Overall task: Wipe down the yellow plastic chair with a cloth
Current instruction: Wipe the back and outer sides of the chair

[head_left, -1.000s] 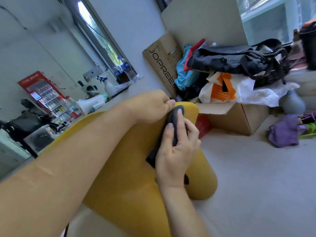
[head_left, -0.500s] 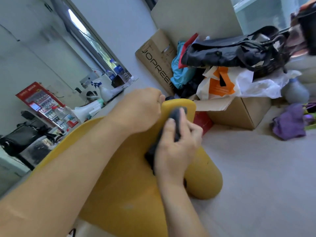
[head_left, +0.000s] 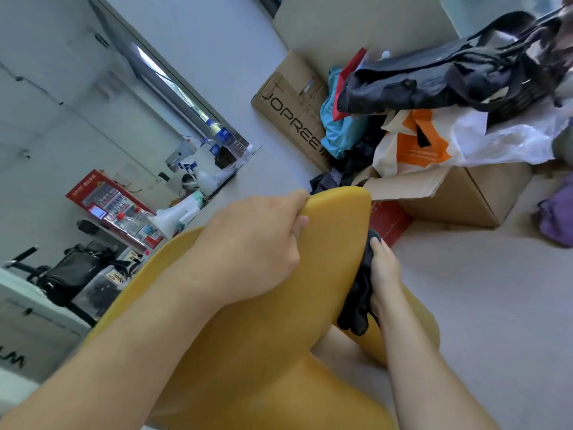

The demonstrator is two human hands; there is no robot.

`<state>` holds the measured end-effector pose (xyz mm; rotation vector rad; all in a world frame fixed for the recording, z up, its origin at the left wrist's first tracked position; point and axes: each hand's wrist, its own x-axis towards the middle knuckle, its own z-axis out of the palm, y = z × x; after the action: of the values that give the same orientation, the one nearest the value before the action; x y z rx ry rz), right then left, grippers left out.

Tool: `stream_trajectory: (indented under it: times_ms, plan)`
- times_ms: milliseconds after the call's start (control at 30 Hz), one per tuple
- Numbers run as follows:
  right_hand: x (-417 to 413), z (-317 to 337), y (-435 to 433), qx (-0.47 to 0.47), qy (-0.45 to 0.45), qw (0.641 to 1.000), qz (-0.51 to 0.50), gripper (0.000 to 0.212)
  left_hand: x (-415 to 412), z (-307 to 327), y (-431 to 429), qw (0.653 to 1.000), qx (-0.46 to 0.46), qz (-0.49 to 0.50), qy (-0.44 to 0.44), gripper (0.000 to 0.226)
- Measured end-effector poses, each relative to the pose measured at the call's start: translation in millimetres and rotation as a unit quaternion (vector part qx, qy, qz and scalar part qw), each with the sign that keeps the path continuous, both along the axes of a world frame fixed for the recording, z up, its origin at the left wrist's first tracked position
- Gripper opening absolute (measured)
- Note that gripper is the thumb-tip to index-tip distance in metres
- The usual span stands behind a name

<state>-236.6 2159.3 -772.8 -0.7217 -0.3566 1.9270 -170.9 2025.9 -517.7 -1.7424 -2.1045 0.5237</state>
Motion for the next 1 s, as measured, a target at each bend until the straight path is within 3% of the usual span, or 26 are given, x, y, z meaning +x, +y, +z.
stream_trajectory:
  times_ms: [100, 200, 300, 367, 467, 600, 700, 800, 900, 1000]
  plan:
    - [-0.7, 5.4, -17.5, -0.017, -0.008, 0.999, -0.029, 0.047, 3.5, -1.1, 14.1, 1.0, 0.013, 0.003, 0.015, 0.029]
    - [31.7, 53.8, -32.2, 0.077, -0.04, 0.982, -0.167, 0.033, 2.6, -3.7, 41.8, 0.999, 0.021, 0.03, -0.019, 0.027]
    - [63.8, 118.2, -54.1, 0.271, -0.076, 0.902, -0.328, 0.031, 0.9, 1.7, 70.7, 0.989, 0.056, 0.033, -0.131, 0.026]
    - [62.6, 130.9, -56.0, 0.317, -0.083, 0.875, -0.356, 0.032, 0.8, 5.1, 77.0, 0.983, 0.065, 0.038, -0.169, 0.026]
    - [46.5, 98.1, -40.7, 0.239, -0.073, 0.906, -0.341, 0.032, 3.9, 7.1, 76.5, 0.972, 0.061, 0.052, -0.219, 0.028]
    - [10.4, 29.8, -28.8, 0.051, -0.038, 0.989, -0.136, 0.04, -6.6, 16.0, 56.9, 0.982, 0.001, 0.023, -0.185, 0.042]
    - [-2.3, 17.0, -31.8, 0.003, -0.037, 0.998, -0.043, 0.047, -16.3, 21.8, 22.4, 0.971, 0.018, 0.061, -0.232, 0.045]
    - [9.8, 32.8, -44.8, -0.004, -0.102, 0.993, -0.067, 0.045, -26.2, 15.4, -4.8, 0.958, 0.096, 0.012, -0.269, 0.044]
    - [38.3, 100.7, -85.1, 0.107, -0.181, 0.95, -0.232, 0.045, -29.9, 11.1, 12.4, 0.966, 0.106, -0.005, -0.237, 0.039]
    - [50.8, 165.9, -122.1, 0.267, -0.232, 0.856, -0.377, 0.043, -26.3, 10.7, 32.9, 0.93, 0.143, -0.004, -0.338, 0.031]
